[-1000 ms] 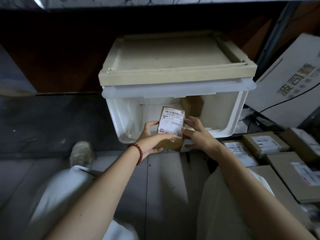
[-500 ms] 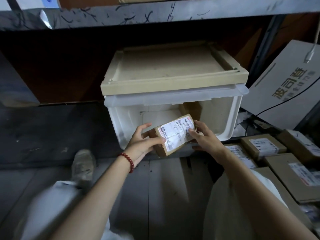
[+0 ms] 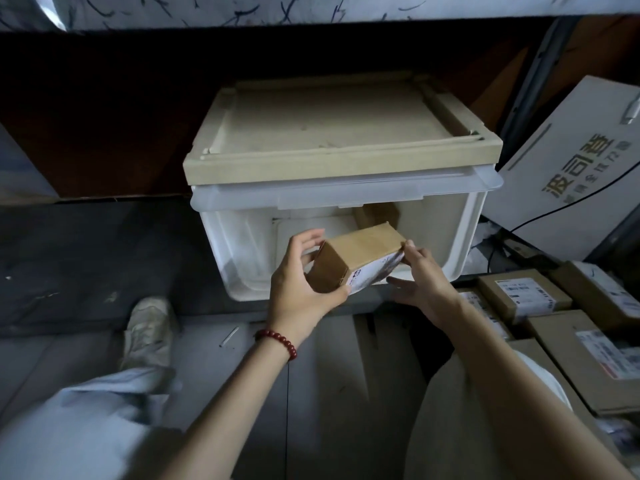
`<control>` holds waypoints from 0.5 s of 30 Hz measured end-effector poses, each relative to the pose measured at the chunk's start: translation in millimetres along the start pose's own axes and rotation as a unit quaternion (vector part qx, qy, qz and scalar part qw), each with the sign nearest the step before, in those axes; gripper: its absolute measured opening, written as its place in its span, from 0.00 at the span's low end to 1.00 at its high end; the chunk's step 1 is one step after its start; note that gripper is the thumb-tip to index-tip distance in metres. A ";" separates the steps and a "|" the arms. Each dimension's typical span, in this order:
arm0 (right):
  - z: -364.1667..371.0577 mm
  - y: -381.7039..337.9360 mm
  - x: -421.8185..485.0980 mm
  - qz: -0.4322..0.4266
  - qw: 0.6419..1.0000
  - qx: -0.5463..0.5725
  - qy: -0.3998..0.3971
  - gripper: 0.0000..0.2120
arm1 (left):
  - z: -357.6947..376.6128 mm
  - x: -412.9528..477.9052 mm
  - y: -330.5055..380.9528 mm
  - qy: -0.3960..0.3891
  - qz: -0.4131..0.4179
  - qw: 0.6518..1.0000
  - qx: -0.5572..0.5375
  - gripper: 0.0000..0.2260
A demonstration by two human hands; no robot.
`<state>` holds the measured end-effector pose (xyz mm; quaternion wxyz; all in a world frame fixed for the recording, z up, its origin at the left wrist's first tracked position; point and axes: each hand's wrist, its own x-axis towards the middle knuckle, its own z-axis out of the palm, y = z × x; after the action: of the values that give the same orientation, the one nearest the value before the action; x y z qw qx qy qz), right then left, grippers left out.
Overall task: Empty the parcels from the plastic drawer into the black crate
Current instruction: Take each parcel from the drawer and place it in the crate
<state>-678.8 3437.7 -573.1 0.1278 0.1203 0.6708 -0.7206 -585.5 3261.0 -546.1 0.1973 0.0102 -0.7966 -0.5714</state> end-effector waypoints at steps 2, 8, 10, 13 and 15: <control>3.4 1.6 -0.7 0.005 1.000 -0.006 -0.015 0.14 | -2.3 0.0 6.7 -0.004 0.043 0.999 0.013 0.31; 12.5 -1.8 -11.6 -0.006 0.998 0.006 -0.057 0.11 | -10.4 2.1 5.0 0.006 0.028 0.999 -0.019 0.23; 14.4 -2.6 -15.7 -0.029 0.997 0.000 -0.072 0.12 | -15.4 2.6 1.6 0.029 -0.018 0.999 -0.029 0.21; 14.3 -4.1 -19.7 -0.055 0.994 -0.010 -0.092 0.11 | -21.6 2.6 -4.9 0.056 -0.096 0.993 -0.048 0.16; 13.9 -5.3 -21.9 -0.058 0.993 -0.015 -0.106 0.13 | -23.8 2.6 -8.2 0.067 -0.171 0.981 -0.067 0.12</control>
<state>-660.1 3424.7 -559.6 0.1578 0.0018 0.6699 -0.7254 -581.8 3235.9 -546.4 0.1502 0.1711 -0.7283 -0.6463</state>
